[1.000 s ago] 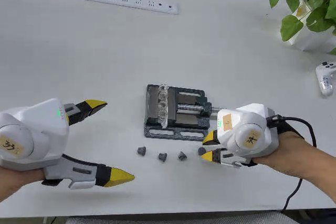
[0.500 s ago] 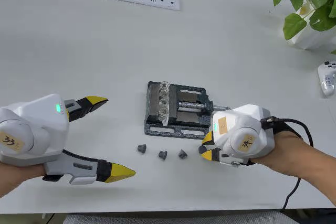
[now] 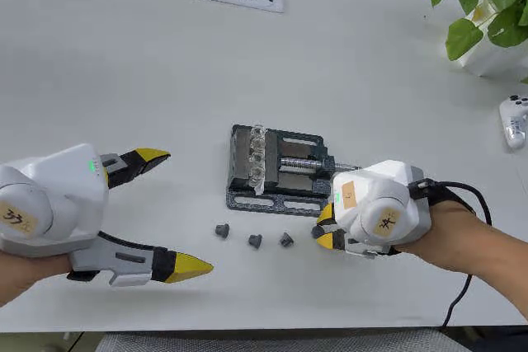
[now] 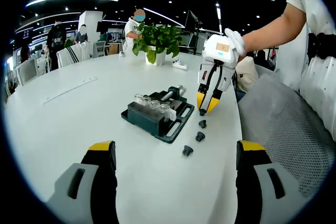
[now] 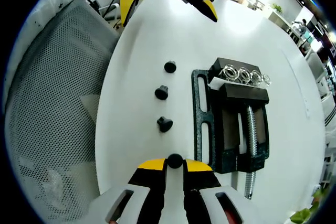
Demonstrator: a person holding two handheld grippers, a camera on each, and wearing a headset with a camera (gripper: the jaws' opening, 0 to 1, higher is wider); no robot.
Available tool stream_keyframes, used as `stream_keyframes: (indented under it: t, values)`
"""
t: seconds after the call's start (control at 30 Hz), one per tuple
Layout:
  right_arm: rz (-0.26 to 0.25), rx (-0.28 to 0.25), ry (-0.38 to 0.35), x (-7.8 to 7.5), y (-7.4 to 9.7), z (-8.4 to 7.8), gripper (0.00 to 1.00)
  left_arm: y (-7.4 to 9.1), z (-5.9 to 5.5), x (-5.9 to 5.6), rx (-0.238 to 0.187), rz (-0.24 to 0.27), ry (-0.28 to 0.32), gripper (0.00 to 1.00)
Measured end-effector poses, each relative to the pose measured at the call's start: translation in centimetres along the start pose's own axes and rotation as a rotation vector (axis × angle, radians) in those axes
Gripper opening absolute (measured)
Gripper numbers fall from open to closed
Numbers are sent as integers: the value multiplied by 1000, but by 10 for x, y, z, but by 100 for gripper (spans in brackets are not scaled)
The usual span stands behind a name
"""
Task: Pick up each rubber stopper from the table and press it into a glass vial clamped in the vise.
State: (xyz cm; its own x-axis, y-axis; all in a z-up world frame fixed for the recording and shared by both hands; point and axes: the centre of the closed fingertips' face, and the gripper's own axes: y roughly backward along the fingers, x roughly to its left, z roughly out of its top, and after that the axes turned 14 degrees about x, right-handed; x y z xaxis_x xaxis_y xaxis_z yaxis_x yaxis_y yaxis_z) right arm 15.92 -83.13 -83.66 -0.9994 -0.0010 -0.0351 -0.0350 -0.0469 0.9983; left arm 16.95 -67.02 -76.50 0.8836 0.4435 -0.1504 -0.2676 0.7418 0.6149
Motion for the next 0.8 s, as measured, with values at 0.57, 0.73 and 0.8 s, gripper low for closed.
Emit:
stream_keyframes:
  t: [0.57, 0.73, 0.8]
  values:
    - [9, -2, 9, -1, -2, -1, 8, 0, 0, 2, -7, 1, 6, 94]
    - [7, -4, 14, -1, -3, -1, 8, -1, -1, 1, -6, -2, 8, 94]
    - [4, -5, 23, 0, -3, -1, 8, -2, 0, 1, -8, -1, 9, 94]
